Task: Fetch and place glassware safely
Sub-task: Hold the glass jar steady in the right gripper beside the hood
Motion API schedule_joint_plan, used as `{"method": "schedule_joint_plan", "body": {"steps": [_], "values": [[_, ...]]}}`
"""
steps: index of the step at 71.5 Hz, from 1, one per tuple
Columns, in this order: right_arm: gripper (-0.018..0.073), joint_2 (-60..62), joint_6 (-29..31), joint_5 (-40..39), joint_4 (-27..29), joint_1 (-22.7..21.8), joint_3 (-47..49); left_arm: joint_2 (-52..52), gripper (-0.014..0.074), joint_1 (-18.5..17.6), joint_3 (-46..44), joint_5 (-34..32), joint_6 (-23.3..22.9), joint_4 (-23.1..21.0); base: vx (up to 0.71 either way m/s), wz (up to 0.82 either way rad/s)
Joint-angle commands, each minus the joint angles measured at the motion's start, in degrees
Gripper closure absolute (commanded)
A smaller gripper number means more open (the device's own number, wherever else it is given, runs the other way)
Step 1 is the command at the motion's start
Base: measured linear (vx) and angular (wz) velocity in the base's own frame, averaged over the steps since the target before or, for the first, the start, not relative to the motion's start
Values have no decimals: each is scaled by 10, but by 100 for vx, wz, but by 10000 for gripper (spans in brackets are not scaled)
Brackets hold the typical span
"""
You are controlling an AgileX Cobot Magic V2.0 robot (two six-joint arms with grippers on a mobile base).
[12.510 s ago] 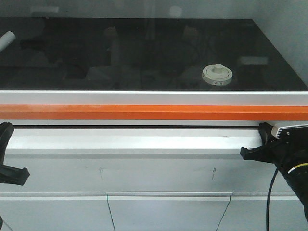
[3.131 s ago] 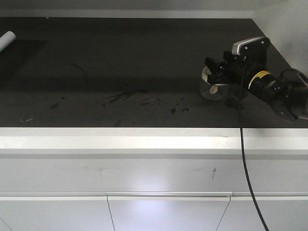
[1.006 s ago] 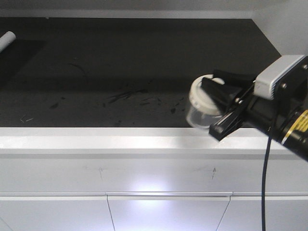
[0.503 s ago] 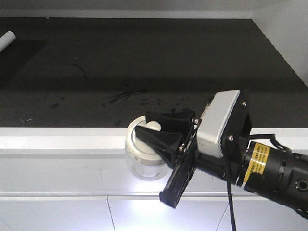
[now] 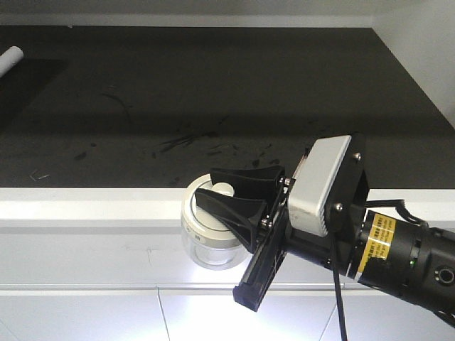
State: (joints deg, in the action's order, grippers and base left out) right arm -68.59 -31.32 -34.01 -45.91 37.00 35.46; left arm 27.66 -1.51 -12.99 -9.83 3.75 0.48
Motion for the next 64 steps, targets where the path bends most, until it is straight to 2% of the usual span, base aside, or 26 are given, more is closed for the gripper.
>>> {"method": "schedule_joint_plan", "body": {"steps": [1, 64], "values": [[563, 17, 2, -46, 21, 0, 16, 0, 603, 0, -16, -41, -4, -5, 0, 0], [563, 17, 2, -44, 21, 0, 16, 0, 603, 0, -16, -41, -4, -5, 0, 0]]}}
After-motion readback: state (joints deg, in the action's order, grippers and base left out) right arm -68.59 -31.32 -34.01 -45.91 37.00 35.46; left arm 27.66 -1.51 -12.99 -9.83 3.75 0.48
